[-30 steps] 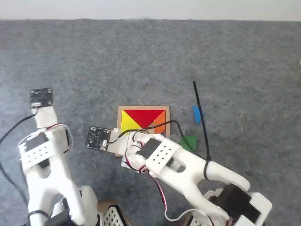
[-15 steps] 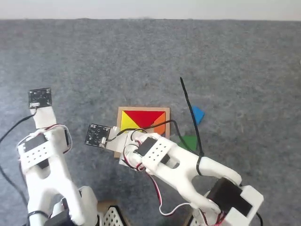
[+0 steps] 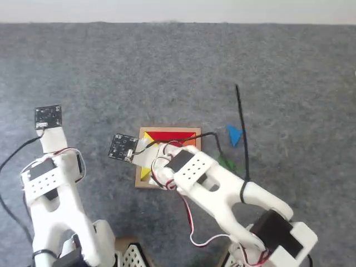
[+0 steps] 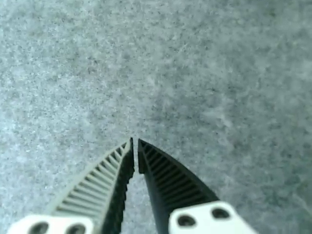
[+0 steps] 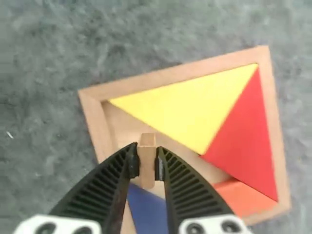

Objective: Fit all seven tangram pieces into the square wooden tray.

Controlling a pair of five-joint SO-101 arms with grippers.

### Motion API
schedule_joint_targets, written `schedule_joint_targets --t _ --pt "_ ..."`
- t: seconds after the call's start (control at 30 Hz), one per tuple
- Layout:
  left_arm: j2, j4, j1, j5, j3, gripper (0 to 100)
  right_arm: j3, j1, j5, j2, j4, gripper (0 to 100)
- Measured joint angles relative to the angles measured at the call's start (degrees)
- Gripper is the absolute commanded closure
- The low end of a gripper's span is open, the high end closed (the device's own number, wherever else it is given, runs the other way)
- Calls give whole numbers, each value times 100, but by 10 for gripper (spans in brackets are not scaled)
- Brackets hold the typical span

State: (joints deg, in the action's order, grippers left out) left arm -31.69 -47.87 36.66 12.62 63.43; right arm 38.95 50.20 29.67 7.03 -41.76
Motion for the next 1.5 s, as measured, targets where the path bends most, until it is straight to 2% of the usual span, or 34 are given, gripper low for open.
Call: schedule_joint_targets --t 0.27,0.4,0.5,0.8,1.2,1.4,1.5 --pt "0 0 0 0 0 979 0 -176 132 97 114 970" --pt "0 0 0 0 0 979 0 -167 176 -105 123 853" --pt "0 35 0 0 0 978 0 97 193 -114 114 780" --pt "0 88 0 0 0 978 -88 369 220 -114 -343 779" --pt "0 88 0 0 79 978 -237 1231 193 -114 -1134 779" --pt "0 88 0 0 79 978 -237 1011 105 79 -1213 788" --pt "0 88 0 0 79 978 -237 536 79 695 -1380 860"
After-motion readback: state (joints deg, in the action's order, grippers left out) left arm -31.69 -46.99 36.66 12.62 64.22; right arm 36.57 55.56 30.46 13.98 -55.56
